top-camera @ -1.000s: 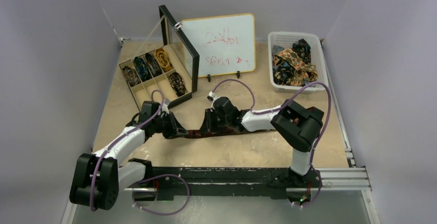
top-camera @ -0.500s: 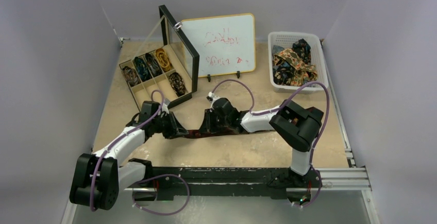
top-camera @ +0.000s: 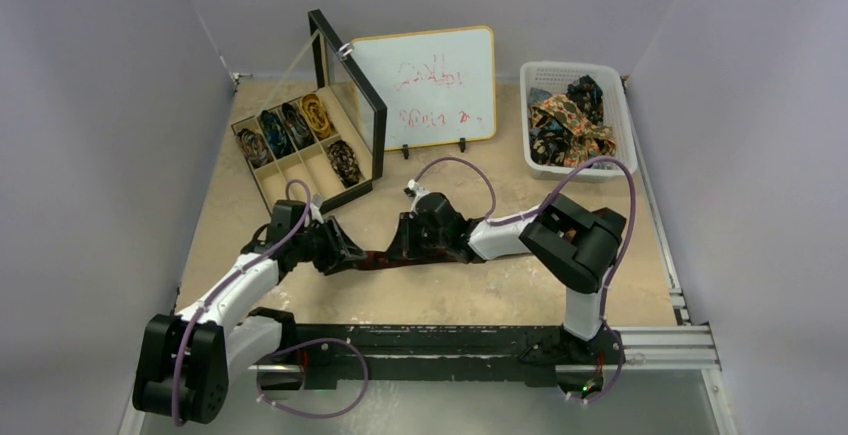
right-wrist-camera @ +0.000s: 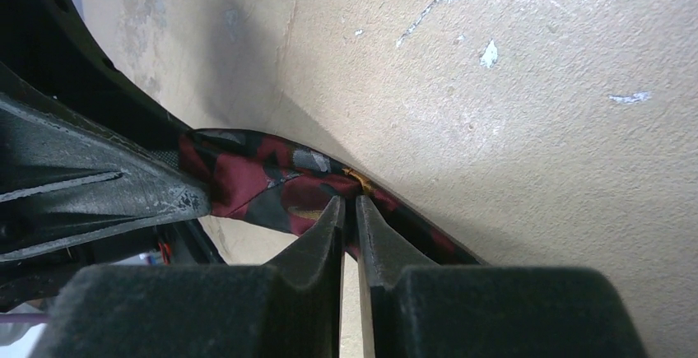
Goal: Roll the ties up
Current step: Roll the tie at the center of the board.
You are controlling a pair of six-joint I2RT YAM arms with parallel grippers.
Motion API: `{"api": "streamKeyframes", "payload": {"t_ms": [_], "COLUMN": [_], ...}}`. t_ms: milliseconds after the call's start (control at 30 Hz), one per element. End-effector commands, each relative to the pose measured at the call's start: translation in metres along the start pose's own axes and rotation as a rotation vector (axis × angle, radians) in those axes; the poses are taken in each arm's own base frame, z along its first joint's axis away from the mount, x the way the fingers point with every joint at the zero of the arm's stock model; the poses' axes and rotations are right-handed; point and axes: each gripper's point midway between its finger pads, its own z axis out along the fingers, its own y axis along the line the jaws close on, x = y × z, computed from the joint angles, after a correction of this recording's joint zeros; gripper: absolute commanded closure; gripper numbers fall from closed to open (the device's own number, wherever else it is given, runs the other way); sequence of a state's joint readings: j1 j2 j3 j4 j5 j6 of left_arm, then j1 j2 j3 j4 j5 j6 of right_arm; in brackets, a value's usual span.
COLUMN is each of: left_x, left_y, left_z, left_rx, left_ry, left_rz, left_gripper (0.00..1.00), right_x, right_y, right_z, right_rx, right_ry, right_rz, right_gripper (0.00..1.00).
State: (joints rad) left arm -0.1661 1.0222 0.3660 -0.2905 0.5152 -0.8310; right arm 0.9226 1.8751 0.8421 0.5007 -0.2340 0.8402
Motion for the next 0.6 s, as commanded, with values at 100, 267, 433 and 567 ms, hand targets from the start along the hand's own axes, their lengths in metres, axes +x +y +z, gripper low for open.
{"api": "streamKeyframes", "payload": {"t_ms": [100, 267, 433, 567], "left_x": [0.001, -0.006, -0.021, -0.025], "left_y": [0.004, 0.002, -0.006, -0.009], "left_z": [0.002, -0.002, -0.011, -0.013], "left_rx": [-0.017, -0.039, -0.070, -0.114], "left_ry": [-0.004, -0.024, -0.070, -0.079], "left_rz": [-0.024, 0.004, 0.063, 0.103], "left_gripper": [0.73, 0.97, 1.00, 1.00], "right_x": [0.033, 0.024, -0.006, -0.030], "right_y": [-0.035, -0.024, 0.011, 0.032], "right_z": [0.002, 0.000, -0.014, -0.029], "right_rx": [0.105, 0.082, 0.005, -0.009], "right_ry": [0.098, 0.097, 0.041, -0.018], "right_rz": [0.034, 0.005, -0.054, -0.091], "right_gripper": [0.90, 0.83, 0.74, 0.70]}}
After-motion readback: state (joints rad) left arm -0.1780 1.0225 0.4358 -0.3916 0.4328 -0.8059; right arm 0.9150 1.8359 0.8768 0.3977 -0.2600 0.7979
